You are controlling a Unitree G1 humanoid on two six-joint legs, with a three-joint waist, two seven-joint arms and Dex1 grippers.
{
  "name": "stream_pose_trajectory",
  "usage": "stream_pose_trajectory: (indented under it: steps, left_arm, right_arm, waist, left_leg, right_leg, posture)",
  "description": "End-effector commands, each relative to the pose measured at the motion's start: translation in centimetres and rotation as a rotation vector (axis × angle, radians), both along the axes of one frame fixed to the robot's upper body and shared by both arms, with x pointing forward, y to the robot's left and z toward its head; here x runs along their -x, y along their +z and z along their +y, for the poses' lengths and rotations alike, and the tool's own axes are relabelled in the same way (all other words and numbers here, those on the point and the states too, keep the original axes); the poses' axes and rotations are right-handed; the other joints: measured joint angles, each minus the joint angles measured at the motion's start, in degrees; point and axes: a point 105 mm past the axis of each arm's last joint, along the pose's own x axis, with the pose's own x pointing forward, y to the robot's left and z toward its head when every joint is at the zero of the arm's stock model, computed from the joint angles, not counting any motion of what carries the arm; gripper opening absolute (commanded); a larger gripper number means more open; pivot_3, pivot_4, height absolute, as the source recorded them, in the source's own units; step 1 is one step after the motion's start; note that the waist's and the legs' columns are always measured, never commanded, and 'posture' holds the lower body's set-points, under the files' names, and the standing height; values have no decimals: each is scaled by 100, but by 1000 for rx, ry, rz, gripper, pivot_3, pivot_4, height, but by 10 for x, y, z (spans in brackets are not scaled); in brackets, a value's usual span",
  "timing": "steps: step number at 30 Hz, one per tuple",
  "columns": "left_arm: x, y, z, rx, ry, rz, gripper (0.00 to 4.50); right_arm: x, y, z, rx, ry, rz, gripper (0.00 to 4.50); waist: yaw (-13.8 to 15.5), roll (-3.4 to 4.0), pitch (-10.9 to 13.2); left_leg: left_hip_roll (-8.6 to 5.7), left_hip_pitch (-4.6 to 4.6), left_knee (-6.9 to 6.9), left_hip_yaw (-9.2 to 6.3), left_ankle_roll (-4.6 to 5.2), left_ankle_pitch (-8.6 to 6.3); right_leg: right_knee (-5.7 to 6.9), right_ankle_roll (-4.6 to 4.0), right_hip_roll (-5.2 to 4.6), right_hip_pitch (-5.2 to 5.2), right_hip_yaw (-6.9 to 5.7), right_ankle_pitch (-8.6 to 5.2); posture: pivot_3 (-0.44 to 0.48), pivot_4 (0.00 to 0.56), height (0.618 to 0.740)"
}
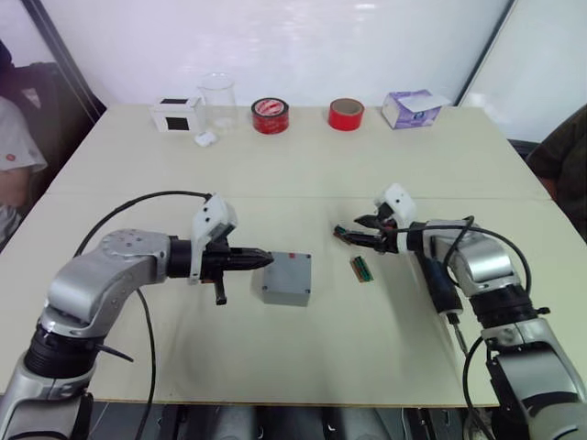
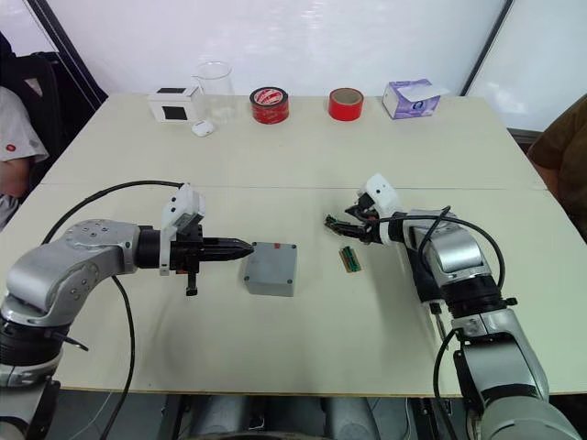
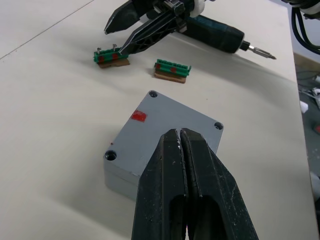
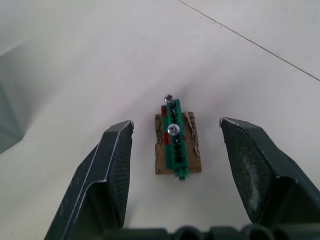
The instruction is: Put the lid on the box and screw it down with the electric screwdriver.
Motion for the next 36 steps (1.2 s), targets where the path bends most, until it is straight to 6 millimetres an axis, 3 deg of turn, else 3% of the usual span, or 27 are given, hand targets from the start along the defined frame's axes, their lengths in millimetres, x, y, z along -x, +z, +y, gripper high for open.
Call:
stream_pose_trajectory:
  steps: [1, 3, 6, 21, 25, 36]
  left_arm:
    - [3, 6, -1, 6, -14, -31, 0]
    - [3, 6, -1, 6, -14, -31, 0]
    - [3, 5, -1, 8, -14, -29, 0]
    - [0, 4, -1, 12, -10, -34, 0]
    - [-1, 4, -1, 12, -9, -34, 0]
    - [0, 2, 0, 10, -8, -26, 0]
  right_arm:
    - [-4, 15, 2, -17, 6, -51, 2607]
    - [-4, 15, 2, -14, 5, -51, 2159]
    - [-4, 14, 2, -10, 3, -49, 995]
    - [-7, 12, 1, -9, -12, -53, 995]
    - [-9, 13, 3, -11, -12, -54, 71]
    - [-8, 17, 3, -19, -4, -68, 71]
  waist:
    - [-2, 0, 0]
    - [-2, 0, 0]
    - [-2, 0, 0]
    - [-4, 0, 0]
    - [-6, 0, 0]
    - [-5, 0, 0]
  left_leg:
    - [0, 0, 0, 0, 0, 0]
    - [0, 0, 0, 0, 0, 0]
    - [0, 0, 0, 0, 0, 0]
    - [0, 0, 0, 1, 0, 0]
    - [0, 0, 0, 1, -1, 0]
    - [0, 0, 0, 2, 0, 0]
  right_leg:
    - [0, 0, 0, 0, 0, 0]
    - [0, 0, 0, 0, 0, 0]
    - [0, 0, 0, 0, 0, 0]
    - [0, 0, 0, 0, 0, 0]
    - [0, 0, 0, 0, 0, 0]
    - [0, 0, 0, 0, 0, 0]
  posture:
    - [0, 150, 740]
    - [0, 150, 740]
    - [0, 150, 740]
    - [0, 150, 740]
    - [0, 150, 740]
    - [0, 150, 740]
